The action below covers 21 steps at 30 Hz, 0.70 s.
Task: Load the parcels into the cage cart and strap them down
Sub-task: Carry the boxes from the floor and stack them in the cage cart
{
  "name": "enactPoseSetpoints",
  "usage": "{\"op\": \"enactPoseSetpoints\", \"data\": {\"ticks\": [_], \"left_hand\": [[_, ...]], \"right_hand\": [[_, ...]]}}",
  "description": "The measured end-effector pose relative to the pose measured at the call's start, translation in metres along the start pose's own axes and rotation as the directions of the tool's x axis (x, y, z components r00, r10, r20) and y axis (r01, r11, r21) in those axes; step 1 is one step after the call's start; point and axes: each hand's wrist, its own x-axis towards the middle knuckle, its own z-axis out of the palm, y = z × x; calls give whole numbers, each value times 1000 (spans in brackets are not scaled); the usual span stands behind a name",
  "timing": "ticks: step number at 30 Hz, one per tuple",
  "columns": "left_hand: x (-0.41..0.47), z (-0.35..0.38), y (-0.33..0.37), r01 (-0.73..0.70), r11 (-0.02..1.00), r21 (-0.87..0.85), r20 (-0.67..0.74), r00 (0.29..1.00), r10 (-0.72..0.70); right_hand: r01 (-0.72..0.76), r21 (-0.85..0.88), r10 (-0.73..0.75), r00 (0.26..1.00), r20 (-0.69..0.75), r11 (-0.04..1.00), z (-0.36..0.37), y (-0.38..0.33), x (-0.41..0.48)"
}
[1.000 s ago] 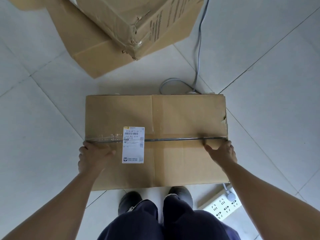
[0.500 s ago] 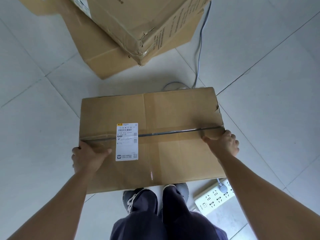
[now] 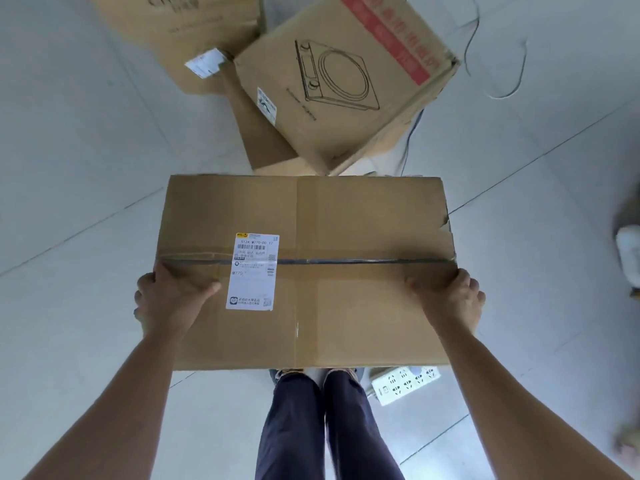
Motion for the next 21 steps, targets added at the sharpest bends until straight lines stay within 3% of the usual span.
{"op": "enactPoseSetpoints", "data": {"ticks": [12,17,21], "left_hand": [[-64,-187,-46,99,981,-166,-106,987,-118],[-95,-256,-81,168,946,-277,-186,957,-224],[-123,-299,-121,212,913,-349,-260,914,-312]], "right_hand": [[307,-33,-308,948,-83,951,-138,-133,-108],[463,-42,-464,884,-49,885,-174,-189,-158],[612,-26,-613,789,-45,790,-191,-228,-204]]}}
